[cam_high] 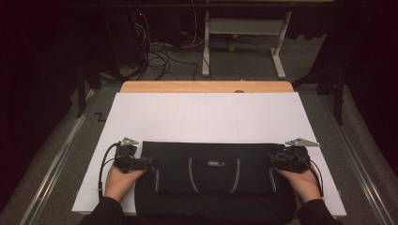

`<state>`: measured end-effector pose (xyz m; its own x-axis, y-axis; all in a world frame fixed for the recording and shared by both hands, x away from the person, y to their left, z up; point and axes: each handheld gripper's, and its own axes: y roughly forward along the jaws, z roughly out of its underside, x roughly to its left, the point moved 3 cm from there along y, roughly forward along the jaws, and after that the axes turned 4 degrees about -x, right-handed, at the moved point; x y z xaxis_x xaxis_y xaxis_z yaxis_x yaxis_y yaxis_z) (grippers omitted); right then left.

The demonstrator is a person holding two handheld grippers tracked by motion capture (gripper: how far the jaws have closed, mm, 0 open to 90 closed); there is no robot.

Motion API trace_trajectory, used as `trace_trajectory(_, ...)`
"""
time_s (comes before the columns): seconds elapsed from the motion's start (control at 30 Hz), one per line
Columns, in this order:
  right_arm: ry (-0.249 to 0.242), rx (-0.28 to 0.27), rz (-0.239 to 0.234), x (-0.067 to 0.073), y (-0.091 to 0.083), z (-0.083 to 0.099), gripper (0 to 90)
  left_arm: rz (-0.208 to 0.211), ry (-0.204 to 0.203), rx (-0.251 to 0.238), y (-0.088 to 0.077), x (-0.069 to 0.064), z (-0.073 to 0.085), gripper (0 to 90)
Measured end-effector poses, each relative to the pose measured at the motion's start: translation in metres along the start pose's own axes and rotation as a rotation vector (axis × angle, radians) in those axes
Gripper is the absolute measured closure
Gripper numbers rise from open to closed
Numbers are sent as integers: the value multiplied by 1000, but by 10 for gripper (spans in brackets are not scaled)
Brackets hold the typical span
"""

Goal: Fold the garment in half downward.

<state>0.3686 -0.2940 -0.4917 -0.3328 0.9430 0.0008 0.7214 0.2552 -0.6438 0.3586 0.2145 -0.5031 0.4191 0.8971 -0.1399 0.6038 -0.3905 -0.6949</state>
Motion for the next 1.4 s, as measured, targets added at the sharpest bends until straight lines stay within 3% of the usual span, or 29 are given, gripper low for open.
trace_trajectory(0.17, 7, -11, -6, 0, -4, 3, 337, 7, 38, -13, -2, -10, 2, 262)
trace_trajectory(0.3, 8, -19, -18, 0, -5, 4, 436, 19, 49, -18, -2, -16, 3, 349)
trace_trajectory(0.6, -20, -29, -63, 5, -6, 4, 654, 78, 39, -30, -2, -20, 4, 597)
trace_trajectory(0.77, -32, -33, -86, 8, -6, 5, 748, 94, 24, -34, -2, -21, 4, 661)
trace_trajectory(0.97, -49, -41, -85, 9, -7, 5, 784, 105, 10, -44, -4, -22, 5, 703)
trace_trajectory(1.3, -54, -94, -57, 11, -12, 3, 802, 79, 42, -145, -15, -26, -3, 732)
trace_trajectory(1.4, -57, -116, -46, 11, -14, 0, 804, 66, 52, -151, -16, -26, -4, 734)
